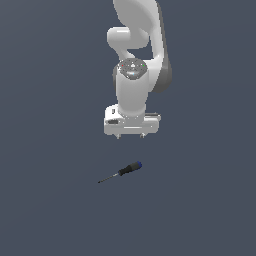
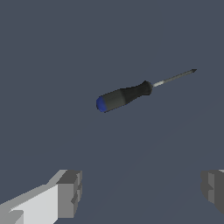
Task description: Pick up the object and move it to a goal position.
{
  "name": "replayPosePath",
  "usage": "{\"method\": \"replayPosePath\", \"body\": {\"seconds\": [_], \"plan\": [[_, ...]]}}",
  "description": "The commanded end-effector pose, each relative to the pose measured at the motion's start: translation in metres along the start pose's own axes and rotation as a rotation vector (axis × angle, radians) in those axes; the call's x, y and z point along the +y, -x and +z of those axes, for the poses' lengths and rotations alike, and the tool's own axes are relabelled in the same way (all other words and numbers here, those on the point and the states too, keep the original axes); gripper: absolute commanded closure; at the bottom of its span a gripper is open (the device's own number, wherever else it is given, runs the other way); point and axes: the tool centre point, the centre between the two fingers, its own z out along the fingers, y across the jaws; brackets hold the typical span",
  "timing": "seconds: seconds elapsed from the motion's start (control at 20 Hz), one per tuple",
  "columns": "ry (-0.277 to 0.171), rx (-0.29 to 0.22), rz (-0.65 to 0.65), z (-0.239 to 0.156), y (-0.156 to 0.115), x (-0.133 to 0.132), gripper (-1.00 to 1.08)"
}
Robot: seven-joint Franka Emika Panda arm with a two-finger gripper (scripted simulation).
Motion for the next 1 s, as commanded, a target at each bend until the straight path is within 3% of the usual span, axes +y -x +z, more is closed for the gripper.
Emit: {"method": "replayPosePath", "body": {"seconds": [0.0,0.55,0.95], "plan": [[0.0,0.0,0.0,0.0,0.0,0.0,-0.92],[-0.013,-0.005,-0.03,-0.006,0.001,-0.012,-0.92],[-0.015,-0.006,0.034,-0.001,-0.005,-0.009,-0.92]]}}
